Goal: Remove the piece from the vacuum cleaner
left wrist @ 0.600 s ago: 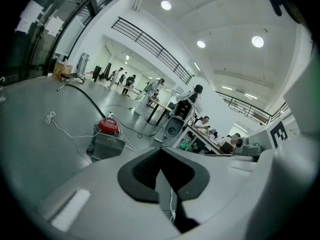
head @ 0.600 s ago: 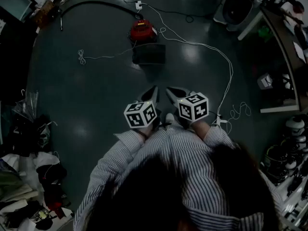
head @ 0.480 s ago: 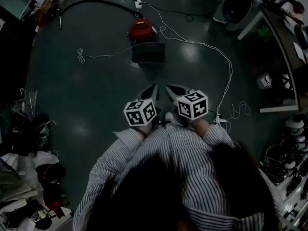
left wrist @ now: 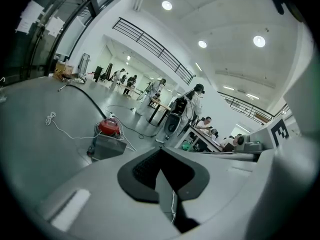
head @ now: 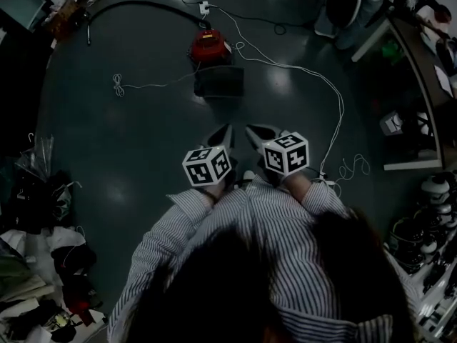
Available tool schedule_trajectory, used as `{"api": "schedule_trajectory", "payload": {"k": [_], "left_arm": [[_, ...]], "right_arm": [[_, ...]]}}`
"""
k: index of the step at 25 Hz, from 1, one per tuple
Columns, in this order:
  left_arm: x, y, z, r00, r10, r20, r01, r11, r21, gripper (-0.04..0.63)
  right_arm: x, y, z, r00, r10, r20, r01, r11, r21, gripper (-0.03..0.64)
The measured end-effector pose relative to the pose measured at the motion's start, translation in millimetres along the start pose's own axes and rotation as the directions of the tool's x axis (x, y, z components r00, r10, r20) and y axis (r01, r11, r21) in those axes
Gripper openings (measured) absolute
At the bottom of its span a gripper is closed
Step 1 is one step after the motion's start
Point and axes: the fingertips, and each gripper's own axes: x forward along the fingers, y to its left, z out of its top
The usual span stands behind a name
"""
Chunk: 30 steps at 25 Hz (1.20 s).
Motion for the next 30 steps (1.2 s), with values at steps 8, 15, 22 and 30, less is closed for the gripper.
{"api": "schedule_trajectory", "payload": {"k": [8,15,22,30], "left_arm": [[23,4,6,1.000,0.000,0.016,0.001,0.998,-0.065,0.005],[55,11,9,1.000,0.010,0.013,-0.008,0.993,-0.115,0.005],[81,2,-8,0.999,-0.025,-0.048,0.019,0.994,-0.107,0.005],[136,62,16,0.996,0.000,-0.091,-0.016,0.984,-0.175,0.005]], "right_arm": [[9,-26,11,1.000,0.011,0.026,-0.012,1.000,0.027,0.002],[24,-58,23,1.000,0.026,0.008,-0.027,0.999,0.039,0.002],[37,-88,14,0.999,-0.003,-0.054,0.006,0.999,0.042,0.003],[107,-117,38,0.993,0.007,-0.114,-0.002,0.999,0.040,0.011]]}}
